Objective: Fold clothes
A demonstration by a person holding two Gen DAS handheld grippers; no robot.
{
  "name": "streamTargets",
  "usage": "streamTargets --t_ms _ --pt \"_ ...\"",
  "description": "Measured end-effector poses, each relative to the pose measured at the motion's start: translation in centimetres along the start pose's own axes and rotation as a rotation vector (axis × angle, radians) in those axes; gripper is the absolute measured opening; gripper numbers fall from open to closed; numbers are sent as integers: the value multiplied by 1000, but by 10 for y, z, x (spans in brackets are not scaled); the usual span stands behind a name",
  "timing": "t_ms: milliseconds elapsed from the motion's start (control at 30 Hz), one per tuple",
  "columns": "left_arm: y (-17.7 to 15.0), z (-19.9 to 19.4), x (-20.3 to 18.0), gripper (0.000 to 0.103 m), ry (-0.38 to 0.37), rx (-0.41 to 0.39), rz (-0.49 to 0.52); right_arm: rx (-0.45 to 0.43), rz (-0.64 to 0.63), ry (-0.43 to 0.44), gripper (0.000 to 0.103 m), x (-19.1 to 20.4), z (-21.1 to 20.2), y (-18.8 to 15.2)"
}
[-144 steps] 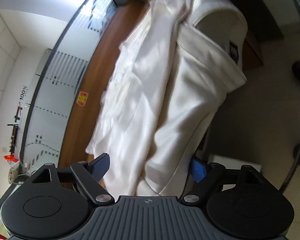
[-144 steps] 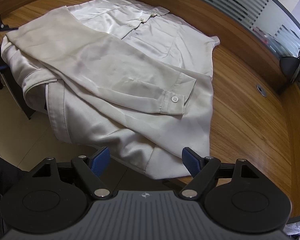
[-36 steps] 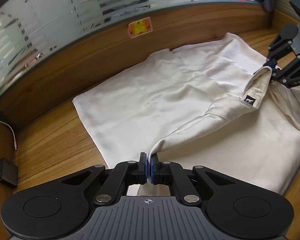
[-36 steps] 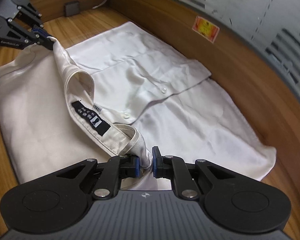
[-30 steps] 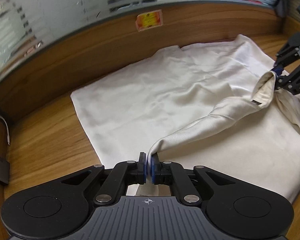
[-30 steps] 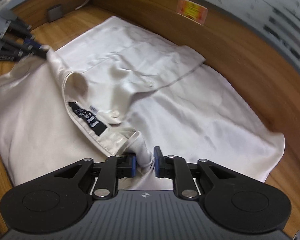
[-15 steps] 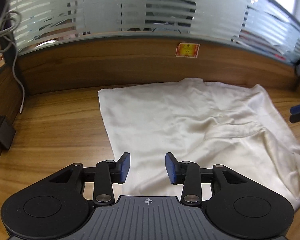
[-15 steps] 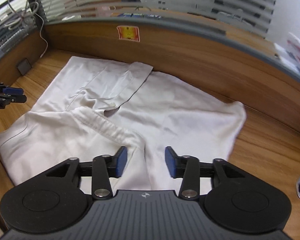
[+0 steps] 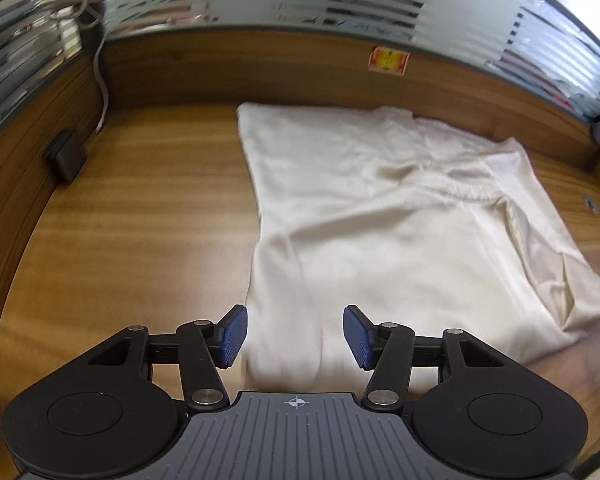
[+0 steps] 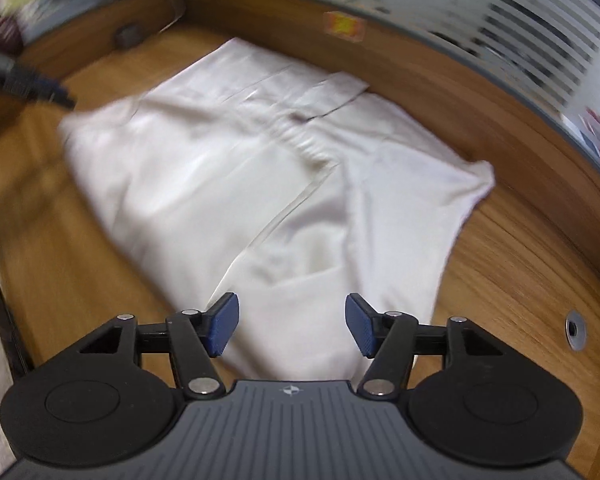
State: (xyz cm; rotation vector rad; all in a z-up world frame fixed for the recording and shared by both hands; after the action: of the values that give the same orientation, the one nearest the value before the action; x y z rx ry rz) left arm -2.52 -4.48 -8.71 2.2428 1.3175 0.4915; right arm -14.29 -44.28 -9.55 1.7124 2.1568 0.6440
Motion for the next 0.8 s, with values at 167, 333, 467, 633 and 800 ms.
streamTargets --t_ms 167,333,467,633,800 --pt "-16 -18 -14 58 34 35 -36 -6 -198 -26 66 28 7 -30" --pt "-31 -31 -31 59 85 58 -67 -37 -408 -105 41 45 21 -46" --pt "-44 -39 -41 60 114 63 -102 -50 -485 -172 3 43 30 -52" --pt "-56 -43 -50 60 130 64 -109 -148 -209 -214 2 2 1 -32" --pt "-58 -34 -49 60 111 65 -93 -152 233 -277 2 -69 -16 -18"
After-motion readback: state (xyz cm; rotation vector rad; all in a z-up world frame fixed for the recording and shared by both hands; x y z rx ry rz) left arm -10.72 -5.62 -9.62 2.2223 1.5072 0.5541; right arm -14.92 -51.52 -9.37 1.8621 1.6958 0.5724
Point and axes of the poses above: each gripper's, at about its wrist camera, not at the fingertips, and z roughly the way its jaws point, x to its left, y to its top, the point moved 1 cm from there along z, roughly the way its jaws point, and after that the axes turned 13 degrees about z, right-handed, at the moved point
